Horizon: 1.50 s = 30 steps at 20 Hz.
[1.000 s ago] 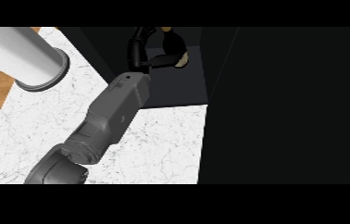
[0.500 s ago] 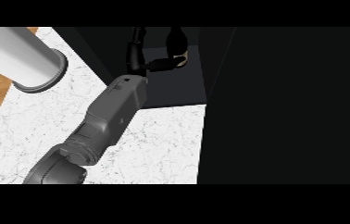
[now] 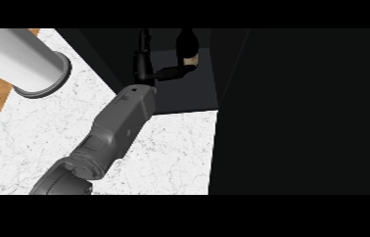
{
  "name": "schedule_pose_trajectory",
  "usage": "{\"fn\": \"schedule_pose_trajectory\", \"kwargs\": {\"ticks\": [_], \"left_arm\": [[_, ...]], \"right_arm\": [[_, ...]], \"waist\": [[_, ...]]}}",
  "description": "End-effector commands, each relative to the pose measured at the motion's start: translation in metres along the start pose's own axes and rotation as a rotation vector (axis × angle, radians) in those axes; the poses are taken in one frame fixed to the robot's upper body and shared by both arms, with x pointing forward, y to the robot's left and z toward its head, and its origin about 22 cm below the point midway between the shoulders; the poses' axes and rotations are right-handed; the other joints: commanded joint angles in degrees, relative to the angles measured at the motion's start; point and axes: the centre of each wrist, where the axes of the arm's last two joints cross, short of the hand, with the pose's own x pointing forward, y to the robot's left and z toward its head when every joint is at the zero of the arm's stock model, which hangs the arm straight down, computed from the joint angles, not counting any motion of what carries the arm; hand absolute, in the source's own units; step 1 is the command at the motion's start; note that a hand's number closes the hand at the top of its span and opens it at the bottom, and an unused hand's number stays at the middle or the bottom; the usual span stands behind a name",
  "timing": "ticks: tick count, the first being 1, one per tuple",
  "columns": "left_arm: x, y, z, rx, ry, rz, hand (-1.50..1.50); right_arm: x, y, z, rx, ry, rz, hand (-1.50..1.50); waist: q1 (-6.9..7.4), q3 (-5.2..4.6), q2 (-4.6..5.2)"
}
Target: Pick up the wine, place it into the cabinet and close the cabinet
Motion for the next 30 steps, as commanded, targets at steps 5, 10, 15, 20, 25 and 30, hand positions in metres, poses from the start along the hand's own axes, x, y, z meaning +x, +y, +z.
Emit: {"fn": "schedule_pose_trajectory", "kwargs": {"ticks": [5,10,15,20,25,30], "left_arm": [[-0.01,0.015,0.003,-0.031,-0.011,0.037,-1.5],[-0.024,0.014,0.019,-0.076,-0.021,0.061,-1.5],[-0.014,0.011,0.009,-0.106,-0.012,0.086,-1.5],[-0.021,0.012,0.017,-0.111,-0.001,0.14,-1.5],[-0.018,0.011,0.014,-0.076,-0.02,0.181,-1.5],[-0.028,0.017,0.025,-0.094,0.0,0.228,-1.5]], "right_arm": [[0.02,0.005,0.012,0.02,-0.023,-0.015,-1.5],[0.01,0.006,0.009,-0.003,-0.016,-0.018,-1.5],[0.008,0.002,0.014,0.019,-0.017,-0.014,-1.5],[-0.002,0.004,-0.001,0.017,-0.001,-0.02,-1.5],[0.002,0.005,0.009,0.04,0.006,-0.038,-1.5],[0.002,0.01,0.004,0.013,0.004,-0.039,-1.5]], "waist": [[0.46,-0.21,-0.14],[0.62,-0.17,-0.14],[0.41,-0.12,-0.08],[1.13,-0.12,-0.55],[0.07,-0.1,-0.75],[0.52,-0.12,-0.96]]}}
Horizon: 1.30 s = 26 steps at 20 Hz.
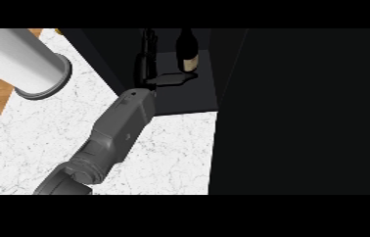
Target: Pick up the wine, place it into the cabinet and close the cabinet
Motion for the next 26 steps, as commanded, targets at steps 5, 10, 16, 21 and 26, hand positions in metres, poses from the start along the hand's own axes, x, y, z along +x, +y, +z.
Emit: {"fn": "schedule_pose_trajectory", "kwargs": {"ticks": [5,10,16,21,26], "left_arm": [[-0.007,0.003,0.013,0.025,0.067,0.036,-1.5],[-0.019,0.002,0.048,0.018,0.068,0.045,-1.5],[-0.006,-0.029,0.091,-0.033,0.069,0.052,-1.5],[0.01,-0.052,0.13,-0.047,0.037,0.053,-1.5],[0.035,-0.058,0.157,-0.061,0.008,0.107,-1.5]], "right_arm": [[0.009,-0.002,0.01,-0.017,0.003,-0.022,-1.5],[0.011,-0.005,0.016,-0.03,-0.006,0.001,-1.5],[0.015,-0.008,0.019,-0.077,-0.003,0.032,-1.5],[0.012,-0.004,0.008,-0.084,-0.004,0.027,-1.5],[0.022,-0.016,0.013,-0.078,-0.011,0.044,-1.5]], "waist": [[1.4,-0.09,-0.54],[1.87,-0.08,-0.77],[4.07,-0.06,-0.94],[4.48,-0.08,-0.85],[5.21,-0.06,-0.94]]}}
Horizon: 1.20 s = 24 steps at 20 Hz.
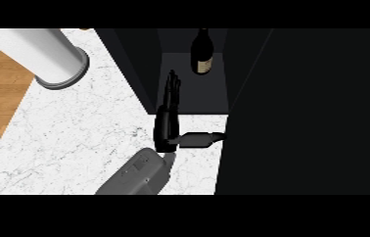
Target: Pick up the wine, place it into the cabinet and close the cabinet
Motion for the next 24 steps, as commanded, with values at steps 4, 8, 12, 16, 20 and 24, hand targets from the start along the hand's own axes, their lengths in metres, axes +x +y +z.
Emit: {"fn": "schedule_pose_trajectory", "kwargs": {"ticks": [4,8,12,16,20,24], "left_arm": [[0.037,-0.017,0.047,0.031,-0.01,0.061,-1.5],[0.051,-0.006,0.069,0.072,-0.027,0.033,-1.5],[0.076,0.03,0.07,0.069,-0.007,0.033,-1.5],[0.095,0.037,0.097,0.033,-0.043,0.084,-1.5],[0.106,0.043,0.11,-0.023,-0.02,0.089,-1.5],[0.115,0.076,0.115,-0.075,-0.036,0.075,-1.5]], "right_arm": [[0.011,-0.001,0.013,0.011,-0.021,-0.015,-1.5],[0.019,-0.001,0.017,0.005,-0.051,-0.026,-1.5],[0.01,0.005,0.021,0.025,-0.011,-0.035,-1.5],[0.023,0.002,0.022,0.064,-0.007,-0.02,-1.5],[0.013,0.001,0.021,0.117,0.022,-0.07,-1.5],[0.007,-0.003,0.014,0.18,0.064,-0.034,1.5]], "waist": [[0.11,0.0,0.07],[0.08,0.0,0.07],[0.07,0.0,0.08],[0.15,-0.03,0.06],[0.1,-0.01,0.1],[0.34,-0.02,0.16]]}}
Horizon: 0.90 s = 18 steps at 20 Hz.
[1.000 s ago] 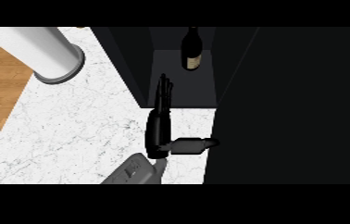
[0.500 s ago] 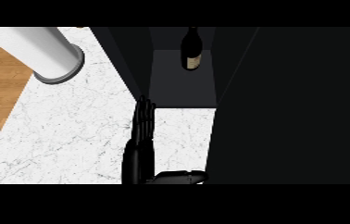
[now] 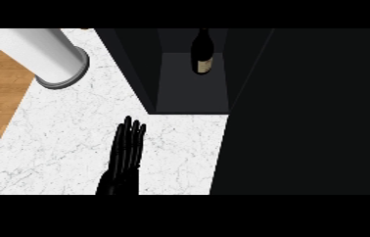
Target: Pick up the wine, place it into the cabinet and close the cabinet
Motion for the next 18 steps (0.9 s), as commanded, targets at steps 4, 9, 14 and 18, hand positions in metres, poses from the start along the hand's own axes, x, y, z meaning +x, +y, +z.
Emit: {"fn": "schedule_pose_trajectory", "kwargs": {"ticks": [4,9,14,18], "left_arm": [[0.027,0.036,0.025,-0.067,-0.001,0.014,-1.5],[0.045,0.07,0.009,-0.065,-0.01,0.008,-1.5],[0.057,0.085,0.016,-0.033,-0.021,-0.021,-1.5],[0.065,0.121,0.001,-0.013,-0.053,-0.014,-1.5]], "right_arm": [[0.012,-0.005,0.011,0.13,-0.023,-0.007,1.5],[0.005,0.012,0.015,0.2,0.016,-0.099,1.5],[0.018,0.023,0.03,0.251,0.086,-0.205,1.5],[0.011,0.038,0.023,0.32,0.115,-0.228,1.5]], "waist": [[0.2,-0.04,0.03],[0.11,-0.05,0.02],[0.2,-0.06,-0.1],[0.28,-0.1,-0.01]]}}
